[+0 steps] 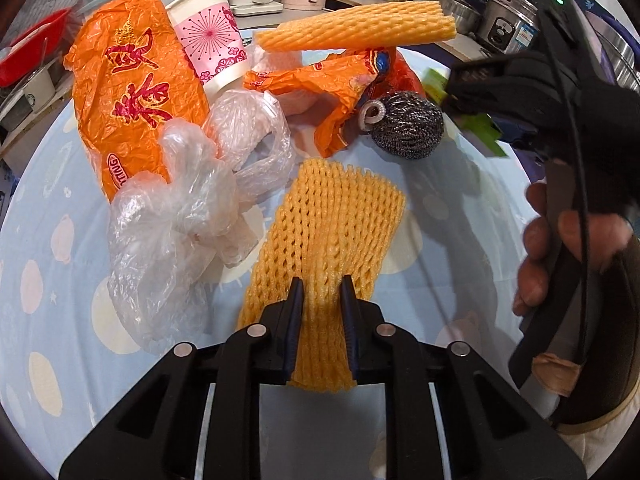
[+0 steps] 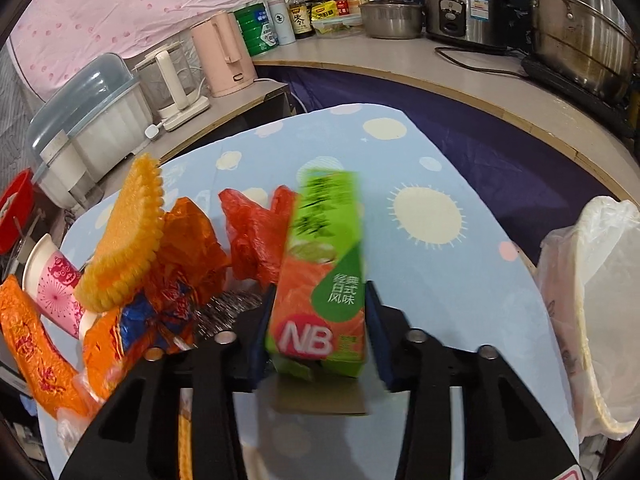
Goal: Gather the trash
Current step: 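Carry the box and foam net to the white bin and release both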
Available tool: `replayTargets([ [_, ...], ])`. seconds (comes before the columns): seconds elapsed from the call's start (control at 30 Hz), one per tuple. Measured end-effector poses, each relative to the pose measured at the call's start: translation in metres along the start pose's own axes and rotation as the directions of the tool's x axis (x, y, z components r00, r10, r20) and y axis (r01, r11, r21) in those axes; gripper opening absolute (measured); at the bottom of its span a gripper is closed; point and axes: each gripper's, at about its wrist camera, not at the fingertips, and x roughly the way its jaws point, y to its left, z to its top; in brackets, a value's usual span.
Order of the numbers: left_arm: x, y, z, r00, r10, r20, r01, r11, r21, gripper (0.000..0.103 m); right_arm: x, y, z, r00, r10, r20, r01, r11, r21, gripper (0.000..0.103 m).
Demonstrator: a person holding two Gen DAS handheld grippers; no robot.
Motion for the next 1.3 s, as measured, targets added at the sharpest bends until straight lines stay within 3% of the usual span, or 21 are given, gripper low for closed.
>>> replayTargets([
  [0.27,-0.025,-0.002,-0.011,1.0,0.003,0.014,-0.003,1.0,0.019,0.015,-0.043,-0.031,-0.022,1.0,0.022,0.021,-0.022,1.0,0.005,0.037],
  [0.53,-0.08,-0.03,-0.021,0.993,-0.016,0.115,0.005,0.996,0.091,0.013,-0.12,-0.068,-0.036,0.993,0.029,0.11,-0.03,0.999,0.012,0.037],
  [0.73,-0.122,-0.071,-0.021,0.98,-0.08,0.182,0.046,0.983,0.18,0.013,-0.175,-0.127,-0.043,0.985,-0.056,0.163,0.051,0.998,0.036,0.037],
  [0.9,-0.14,-0.134,-0.006,0.963,-0.192,0.19,0.135,0.952,0.275,0.013,-0.196,-0.195,-0.046,0.977,-0.16,0.142,0.146,0.984,0.105,0.037],
  [1.1,-0.147,-0.216,0.007,0.938,-0.315,0.146,0.239,0.89,0.387,0.013,-0.195,-0.256,-0.054,0.979,-0.197,0.059,0.185,0.97,0.156,0.037],
  [1.2,-0.138,-0.251,0.01,0.935,-0.339,0.105,0.263,0.861,0.436,0.013,-0.192,-0.277,-0.06,0.979,-0.204,0.024,0.197,0.966,0.166,0.037],
  [1.3,-0.121,-0.281,0.012,0.944,-0.324,0.068,0.257,0.846,0.468,0.013,-0.184,-0.29,-0.064,0.978,-0.209,-0.02,0.209,0.964,0.164,0.038],
])
